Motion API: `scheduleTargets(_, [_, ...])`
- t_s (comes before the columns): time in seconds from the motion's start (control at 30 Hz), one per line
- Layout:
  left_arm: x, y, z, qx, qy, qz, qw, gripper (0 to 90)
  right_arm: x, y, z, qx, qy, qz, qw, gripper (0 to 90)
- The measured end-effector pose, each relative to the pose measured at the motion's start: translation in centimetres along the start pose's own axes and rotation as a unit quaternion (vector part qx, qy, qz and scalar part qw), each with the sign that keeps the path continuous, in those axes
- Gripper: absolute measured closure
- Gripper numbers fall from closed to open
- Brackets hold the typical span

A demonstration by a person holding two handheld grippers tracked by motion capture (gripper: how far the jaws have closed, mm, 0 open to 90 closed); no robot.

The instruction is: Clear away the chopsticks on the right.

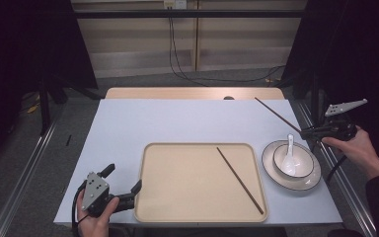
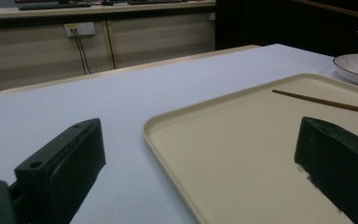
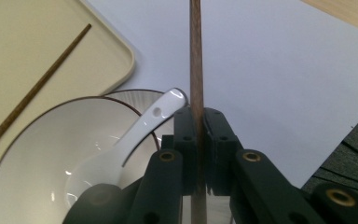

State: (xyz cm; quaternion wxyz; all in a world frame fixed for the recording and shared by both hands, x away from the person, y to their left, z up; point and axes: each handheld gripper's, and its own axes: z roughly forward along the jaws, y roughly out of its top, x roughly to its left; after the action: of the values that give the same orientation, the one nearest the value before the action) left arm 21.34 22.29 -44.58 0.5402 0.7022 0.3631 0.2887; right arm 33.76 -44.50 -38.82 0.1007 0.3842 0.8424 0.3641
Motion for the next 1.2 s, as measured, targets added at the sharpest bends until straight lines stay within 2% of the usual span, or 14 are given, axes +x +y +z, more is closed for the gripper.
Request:
scheduleTargets(0.13, [0.0,0.0,0.0,0.000,0.001,0.000,1.0000,1.8,0.9,0.3,-0.4,-0.007,-0.009,0.023,0.9997,84.6])
scheduleTargets(0.17, [0.0,0.0,0.0,0.001,0.000,0.001,1.0000,1.8,1.2,0.4,-0.6,-0.014,-0.001,0.031,0.9994,84.6])
scheduleTargets(0.2, [0.0,0.0,0.0,0.000,0.000,0.000,1.0000,1.8,1.4,0.4,-0.7,-0.018,-0.005,0.038,0.9991,84.6])
scheduleTargets(0.33, [0.0,0.0,0.0,0.001,0.000,0.000,1.0000,1.8,2.5,0.5,-1.1,-0.035,0.010,0.067,0.9971,84.6])
scheduleTargets(0.4, [0.0,0.0,0.0,0.000,0.000,0.000,1.0000,1.7,3.1,0.6,-1.2,-0.043,0.013,0.071,0.9965,84.6])
scheduleTargets(0.5, [0.0,0.0,-0.1,0.001,0.001,0.002,1.0000,1.7,4.3,0.5,-1.4,-0.057,0.019,0.091,0.9941,84.6])
scheduleTargets(0.77, [0.0,0.0,-0.1,0.001,0.004,0.004,1.0000,1.7,7.1,0.0,-1.5,-0.069,0.027,0.110,0.9911,84.6])
scheduleTargets(0.83, [0.0,0.0,-0.1,0.001,0.004,0.004,1.0000,1.7,7.8,-0.3,-1.6,-0.076,0.037,0.121,0.9891,84.6])
scheduleTargets(0.97, [-0.1,0.1,-0.1,0.001,0.003,0.005,1.0000,1.7,9.2,-0.6,-1.4,-0.075,0.043,0.128,0.9880,84.6])
scheduleTargets(1.03, [-0.1,0.1,-0.1,0.001,0.003,0.005,1.0000,1.7,10.0,-0.8,-1.3,-0.079,0.047,0.139,0.9860,84.6])
scheduleTargets(1.1, [0.0,0.0,-0.1,0.001,0.002,0.005,1.0000,1.7,10.6,-0.9,-1.0,-0.086,0.064,0.151,0.9828,84.6])
scheduleTargets(1.2, [-0.1,0.0,0.0,0.000,0.000,0.001,1.0000,1.7,11.8,-0.9,-0.3,-0.083,0.069,0.161,0.9810,84.6])
